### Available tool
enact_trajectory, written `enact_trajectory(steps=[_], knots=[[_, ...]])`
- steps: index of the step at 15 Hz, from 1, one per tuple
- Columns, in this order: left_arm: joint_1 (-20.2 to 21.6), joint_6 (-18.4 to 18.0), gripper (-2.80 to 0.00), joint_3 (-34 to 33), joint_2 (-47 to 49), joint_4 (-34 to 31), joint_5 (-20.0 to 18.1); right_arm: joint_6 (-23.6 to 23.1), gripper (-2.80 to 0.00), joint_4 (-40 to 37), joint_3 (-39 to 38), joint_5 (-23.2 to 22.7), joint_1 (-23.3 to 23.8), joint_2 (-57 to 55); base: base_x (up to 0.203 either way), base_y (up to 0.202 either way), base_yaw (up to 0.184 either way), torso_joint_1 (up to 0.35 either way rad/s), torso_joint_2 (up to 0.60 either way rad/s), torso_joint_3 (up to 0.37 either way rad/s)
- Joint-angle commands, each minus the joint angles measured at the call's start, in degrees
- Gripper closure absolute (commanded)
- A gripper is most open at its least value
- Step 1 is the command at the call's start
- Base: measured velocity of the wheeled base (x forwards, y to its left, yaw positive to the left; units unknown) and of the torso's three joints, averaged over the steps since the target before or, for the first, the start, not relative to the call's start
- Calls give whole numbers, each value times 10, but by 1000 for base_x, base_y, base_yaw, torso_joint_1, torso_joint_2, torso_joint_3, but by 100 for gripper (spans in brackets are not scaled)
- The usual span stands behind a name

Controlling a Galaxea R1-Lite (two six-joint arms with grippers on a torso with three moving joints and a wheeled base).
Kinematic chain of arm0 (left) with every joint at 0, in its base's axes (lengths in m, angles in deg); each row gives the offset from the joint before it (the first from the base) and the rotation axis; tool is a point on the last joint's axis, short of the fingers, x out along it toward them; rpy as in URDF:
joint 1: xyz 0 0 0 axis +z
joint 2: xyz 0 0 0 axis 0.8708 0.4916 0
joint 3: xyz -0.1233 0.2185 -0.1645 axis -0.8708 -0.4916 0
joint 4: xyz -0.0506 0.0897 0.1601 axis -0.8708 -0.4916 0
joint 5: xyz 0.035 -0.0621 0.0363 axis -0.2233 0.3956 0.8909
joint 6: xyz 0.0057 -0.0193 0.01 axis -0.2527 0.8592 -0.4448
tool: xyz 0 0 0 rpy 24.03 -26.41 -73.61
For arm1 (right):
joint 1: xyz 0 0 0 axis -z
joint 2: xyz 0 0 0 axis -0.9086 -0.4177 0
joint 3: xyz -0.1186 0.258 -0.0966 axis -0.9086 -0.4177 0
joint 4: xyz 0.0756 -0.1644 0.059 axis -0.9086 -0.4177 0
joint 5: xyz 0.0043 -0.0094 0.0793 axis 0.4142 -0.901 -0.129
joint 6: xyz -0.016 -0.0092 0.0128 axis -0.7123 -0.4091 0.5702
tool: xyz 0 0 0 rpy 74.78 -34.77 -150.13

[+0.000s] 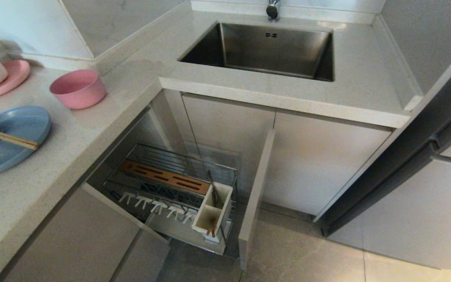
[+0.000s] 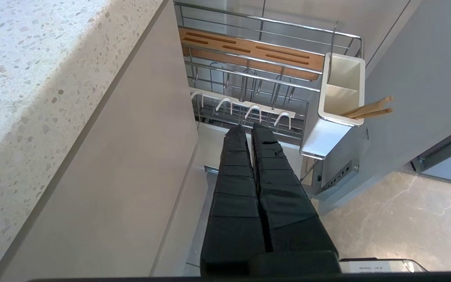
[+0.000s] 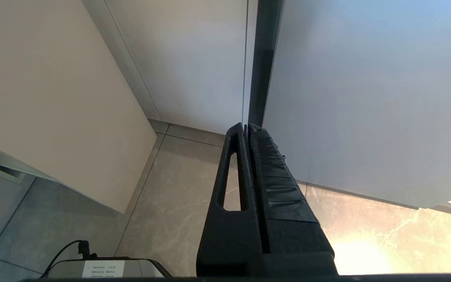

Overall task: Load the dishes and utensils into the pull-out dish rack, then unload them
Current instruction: Pick up the bowl and place it in the cupboard

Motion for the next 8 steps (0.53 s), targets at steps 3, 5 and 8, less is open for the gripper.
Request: enact_trajectory(steps=[3, 5, 8], knots=[[0, -1, 0, 0, -1, 0, 0, 0, 0, 0, 0, 0, 0, -1, 0, 0, 0, 0, 0, 0], [0, -6, 0, 30, -1, 6, 0, 0, 0, 0, 0, 0, 0, 0, 0, 0, 0, 0, 0, 0], [1, -25, 0, 195, 6, -43, 2, 0, 0, 0, 0, 0, 0, 0, 0, 0, 0, 0, 0, 0]])
